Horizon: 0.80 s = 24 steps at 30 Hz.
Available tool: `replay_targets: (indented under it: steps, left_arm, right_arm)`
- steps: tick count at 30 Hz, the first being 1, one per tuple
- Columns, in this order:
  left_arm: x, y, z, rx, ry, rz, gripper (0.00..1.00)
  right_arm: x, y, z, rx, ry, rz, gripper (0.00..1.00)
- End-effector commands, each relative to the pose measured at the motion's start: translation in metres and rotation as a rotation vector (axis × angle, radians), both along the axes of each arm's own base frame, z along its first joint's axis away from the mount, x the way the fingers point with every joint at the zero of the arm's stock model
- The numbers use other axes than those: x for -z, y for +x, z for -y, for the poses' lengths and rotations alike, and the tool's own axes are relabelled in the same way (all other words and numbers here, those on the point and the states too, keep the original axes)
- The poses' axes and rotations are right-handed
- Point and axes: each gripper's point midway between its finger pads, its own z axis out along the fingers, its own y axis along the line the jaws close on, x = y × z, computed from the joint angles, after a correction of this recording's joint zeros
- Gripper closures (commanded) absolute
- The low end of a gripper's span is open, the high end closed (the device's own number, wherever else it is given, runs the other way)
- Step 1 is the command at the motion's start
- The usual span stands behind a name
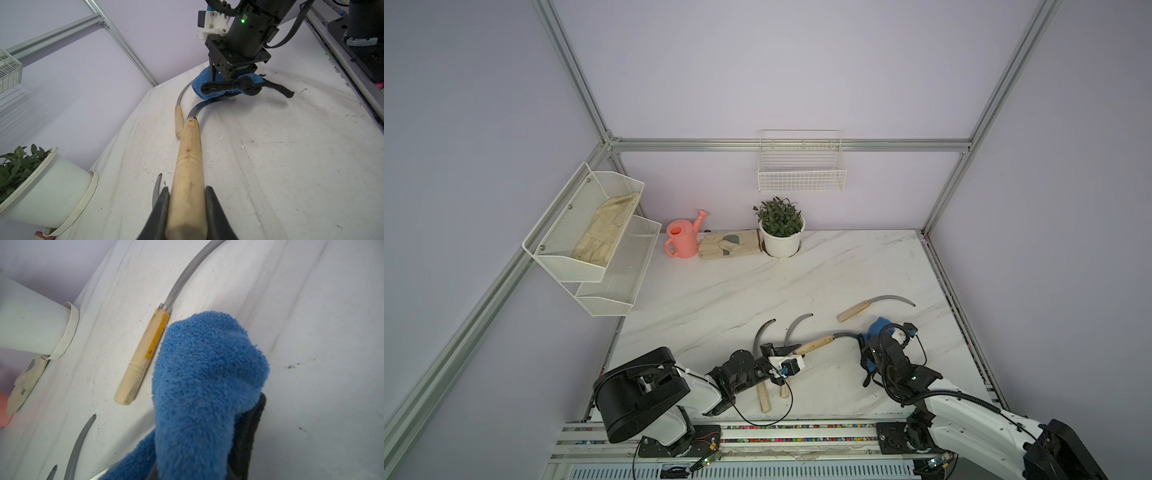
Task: Wipe small sickles with rags
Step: Wipe the small sickle.
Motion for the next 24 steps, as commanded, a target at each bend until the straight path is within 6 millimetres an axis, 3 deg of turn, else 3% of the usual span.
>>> replay_targets:
  steps: [1, 7, 11, 18, 21, 24]
  left_arm:
    - [-0.035, 0.01, -0.011, -0.074, -0.101, 0.1, 1.0]
    - [-0.035, 0.008, -0.009, -0.059, -0.104, 0.099, 1.0]
    - [-0.036, 0.007, -0.009, -0.059, -0.105, 0.1, 1.0]
    - [-0.033, 0.01, -0.008, -0.069, -0.095, 0.101, 1.0]
    - [-0.032, 0.011, -0.008, -0.074, -0.091, 0.102, 1.0]
    - [-0.033, 0.011, -0.009, -0.076, -0.092, 0.104, 1.0]
  right_arm:
    - [0.012, -0.009, 0.004, 0.006, -0.011, -0.056, 1.0]
    - [-0.016, 0.014, -0.04, -0.219, 0.029, 0.027, 1.0]
    - [-0.033, 0.027, -0.085, -0.415, 0.087, 0.073, 1.0]
    - [-0.05, 0.024, -0.14, -0.584, 0.041, 0.123, 1.0]
    - [-0.057, 0.021, -0.151, -0.61, 0.02, 0.136, 1.0]
    - [-0.047, 0.022, -0.139, -0.545, -0.004, 0.101, 1.0]
